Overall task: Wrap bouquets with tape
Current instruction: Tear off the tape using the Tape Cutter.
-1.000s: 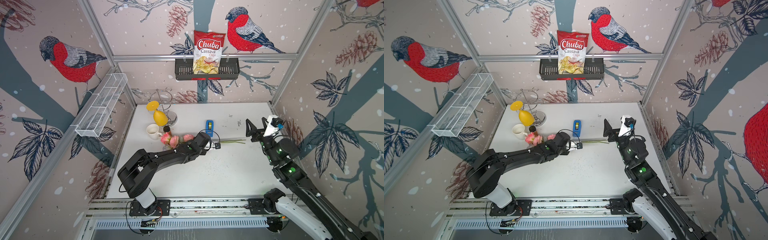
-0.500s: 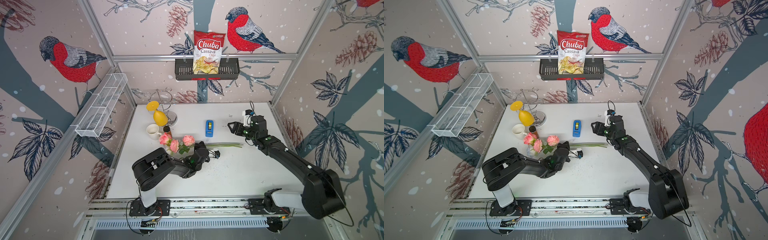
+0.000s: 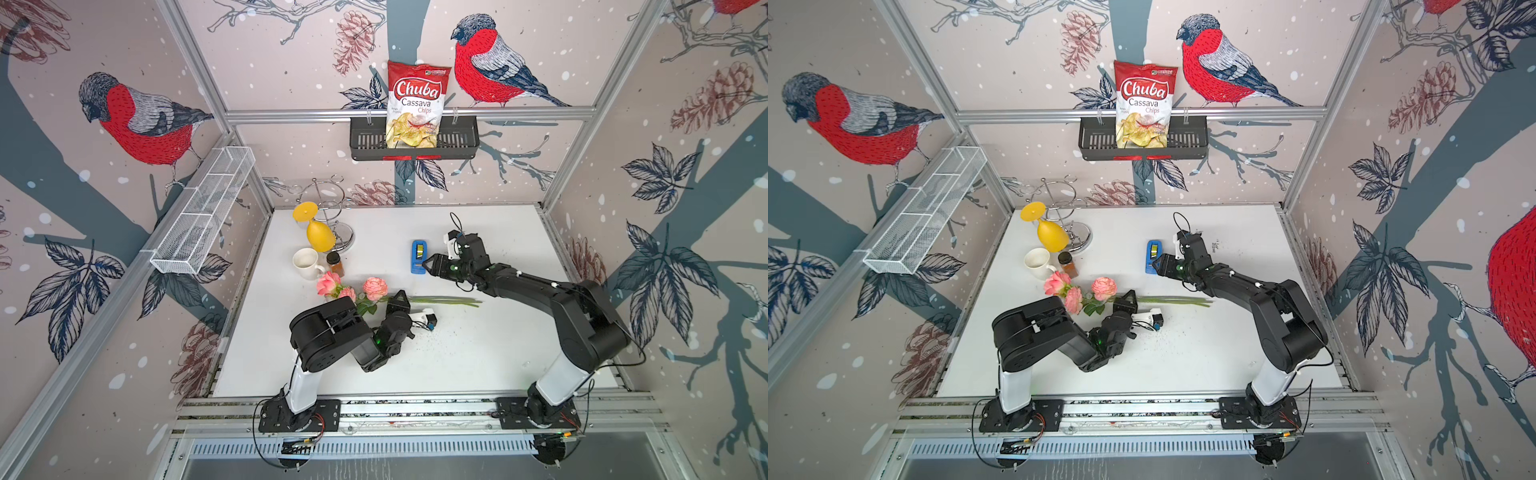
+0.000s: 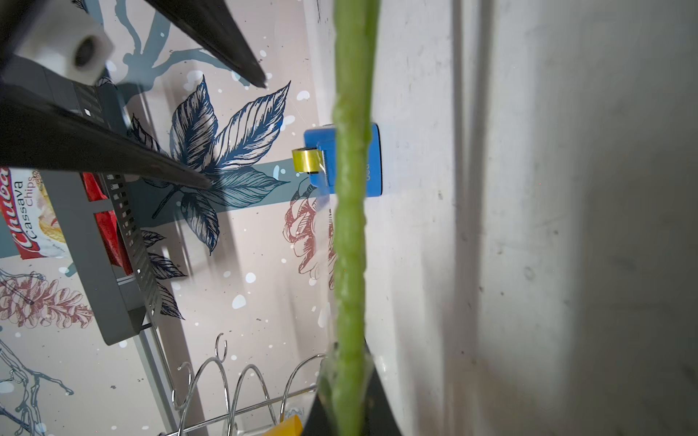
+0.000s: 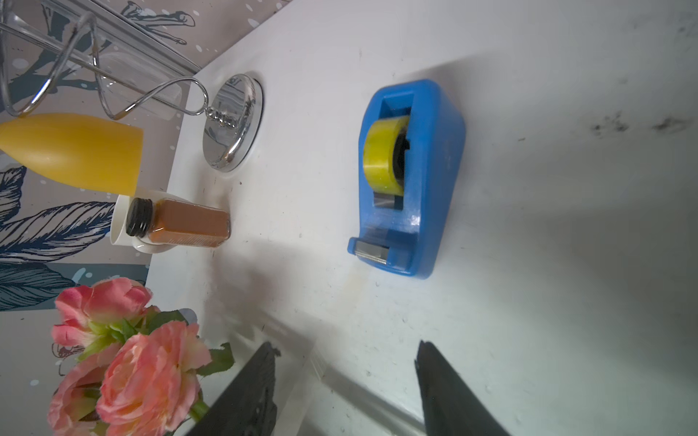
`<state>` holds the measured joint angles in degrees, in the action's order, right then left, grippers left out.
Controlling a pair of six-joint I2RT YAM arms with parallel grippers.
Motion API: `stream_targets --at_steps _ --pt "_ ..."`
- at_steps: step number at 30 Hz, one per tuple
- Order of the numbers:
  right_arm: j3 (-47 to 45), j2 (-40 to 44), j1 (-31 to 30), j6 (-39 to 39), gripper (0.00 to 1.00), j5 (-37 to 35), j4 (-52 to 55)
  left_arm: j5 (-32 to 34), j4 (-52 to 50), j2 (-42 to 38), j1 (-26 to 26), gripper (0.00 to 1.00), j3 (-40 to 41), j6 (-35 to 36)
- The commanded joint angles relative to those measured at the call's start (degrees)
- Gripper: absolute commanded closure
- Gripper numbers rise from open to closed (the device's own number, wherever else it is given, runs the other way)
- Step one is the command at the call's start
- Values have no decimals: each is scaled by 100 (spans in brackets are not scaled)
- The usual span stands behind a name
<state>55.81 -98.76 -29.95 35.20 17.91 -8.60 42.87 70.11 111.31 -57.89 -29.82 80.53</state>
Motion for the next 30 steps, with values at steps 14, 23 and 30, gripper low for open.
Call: stream_targets --at_steps 14,23,30 --pt "247 -868 -221 827 58 -116 -639 98 57 68 -56 100 -19 -248" --pt "153 -983 -265 1121 66 -12 -1057 64 -115 40 -65 100 -50 -346" --pt "111 -964 -296 1191 72 -81 -1118 46 -265 14 -109 100 -90 -442"
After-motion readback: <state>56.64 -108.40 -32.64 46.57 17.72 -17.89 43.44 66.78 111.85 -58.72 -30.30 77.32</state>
